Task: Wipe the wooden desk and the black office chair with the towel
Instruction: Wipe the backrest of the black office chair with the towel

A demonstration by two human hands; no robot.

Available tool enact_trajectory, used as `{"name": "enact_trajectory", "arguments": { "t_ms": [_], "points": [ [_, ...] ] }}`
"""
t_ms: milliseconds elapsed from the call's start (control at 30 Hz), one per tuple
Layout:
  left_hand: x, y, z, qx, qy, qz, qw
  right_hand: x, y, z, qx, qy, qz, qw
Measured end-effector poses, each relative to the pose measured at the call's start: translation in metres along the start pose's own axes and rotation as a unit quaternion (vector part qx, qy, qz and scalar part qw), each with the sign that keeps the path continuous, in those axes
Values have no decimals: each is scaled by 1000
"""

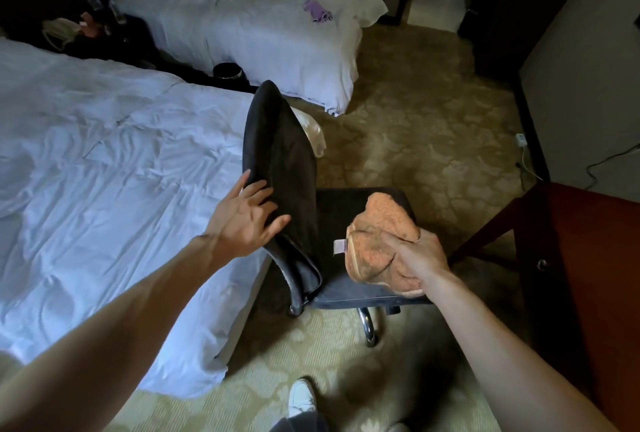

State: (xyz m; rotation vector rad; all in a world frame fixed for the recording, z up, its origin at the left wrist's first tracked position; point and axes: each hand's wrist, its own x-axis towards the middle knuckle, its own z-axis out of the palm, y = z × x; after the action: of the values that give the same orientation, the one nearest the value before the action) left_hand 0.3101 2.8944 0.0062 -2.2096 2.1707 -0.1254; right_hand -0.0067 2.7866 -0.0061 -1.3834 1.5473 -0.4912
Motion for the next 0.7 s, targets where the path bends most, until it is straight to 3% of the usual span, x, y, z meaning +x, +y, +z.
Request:
{"name": "enact_trajectory", "arguments": {
  "t_ms": [200,433,700],
  "points": [
    [-29,44,-13,23,-52,-10,998,-28,20,-2,-16,13,-10,1000],
    [-57,148,-34,69,-22,-43,996,-71,60,-37,37,12,-24,999],
    [-71,263,-48,92,-98,-19,991,-123,113,-78,92,45,9,995]
  ]
}}
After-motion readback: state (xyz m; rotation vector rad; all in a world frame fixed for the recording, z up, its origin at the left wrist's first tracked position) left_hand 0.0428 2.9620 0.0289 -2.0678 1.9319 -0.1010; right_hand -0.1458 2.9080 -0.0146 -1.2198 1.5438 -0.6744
